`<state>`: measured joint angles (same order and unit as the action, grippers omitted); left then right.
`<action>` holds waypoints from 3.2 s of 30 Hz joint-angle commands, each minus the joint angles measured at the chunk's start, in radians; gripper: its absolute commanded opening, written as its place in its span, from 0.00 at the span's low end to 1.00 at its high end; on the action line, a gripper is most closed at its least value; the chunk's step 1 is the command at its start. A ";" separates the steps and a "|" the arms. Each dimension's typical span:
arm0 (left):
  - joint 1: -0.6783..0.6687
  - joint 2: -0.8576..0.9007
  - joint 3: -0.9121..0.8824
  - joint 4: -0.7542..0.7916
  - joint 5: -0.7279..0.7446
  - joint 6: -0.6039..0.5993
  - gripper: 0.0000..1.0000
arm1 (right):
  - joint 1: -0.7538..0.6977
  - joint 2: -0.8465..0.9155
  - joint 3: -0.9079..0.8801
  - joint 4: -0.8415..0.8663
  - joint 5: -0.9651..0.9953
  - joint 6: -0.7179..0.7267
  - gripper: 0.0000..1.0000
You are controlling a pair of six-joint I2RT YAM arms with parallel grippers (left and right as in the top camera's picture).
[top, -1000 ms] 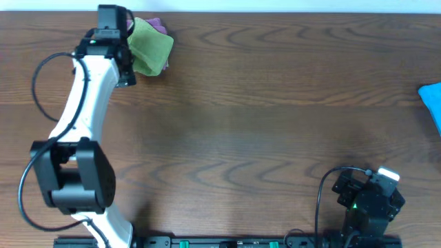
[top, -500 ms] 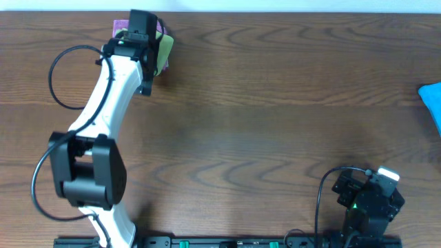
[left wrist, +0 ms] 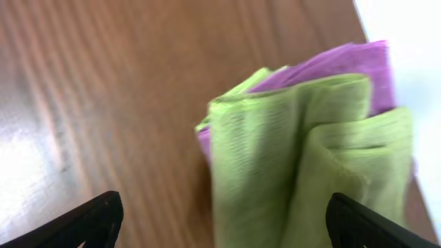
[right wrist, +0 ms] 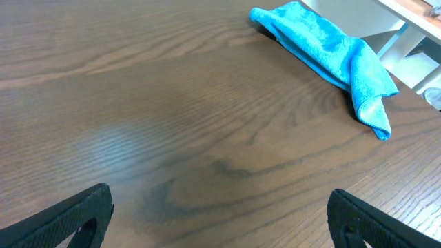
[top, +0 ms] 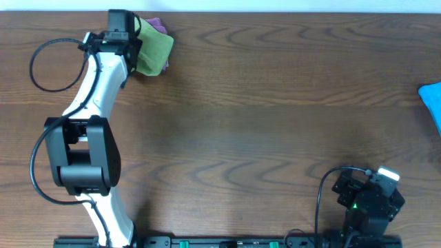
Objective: Fold the cloth
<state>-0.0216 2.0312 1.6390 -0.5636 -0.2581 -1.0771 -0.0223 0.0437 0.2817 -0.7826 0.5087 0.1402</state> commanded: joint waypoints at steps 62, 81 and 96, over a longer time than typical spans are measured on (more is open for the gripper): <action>-0.034 -0.014 -0.389 0.673 0.249 0.183 0.95 | -0.010 -0.006 -0.003 0.000 0.006 -0.010 0.99; -0.036 0.007 -0.389 0.790 0.343 0.105 0.25 | -0.010 -0.006 -0.003 0.000 0.006 -0.010 0.99; -0.030 0.001 -0.389 0.865 0.344 -0.137 0.06 | -0.010 -0.006 -0.003 0.000 0.006 -0.010 0.99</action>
<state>-0.0559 2.0232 1.2537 0.2962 0.0761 -1.1522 -0.0223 0.0437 0.2817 -0.7830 0.5087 0.1402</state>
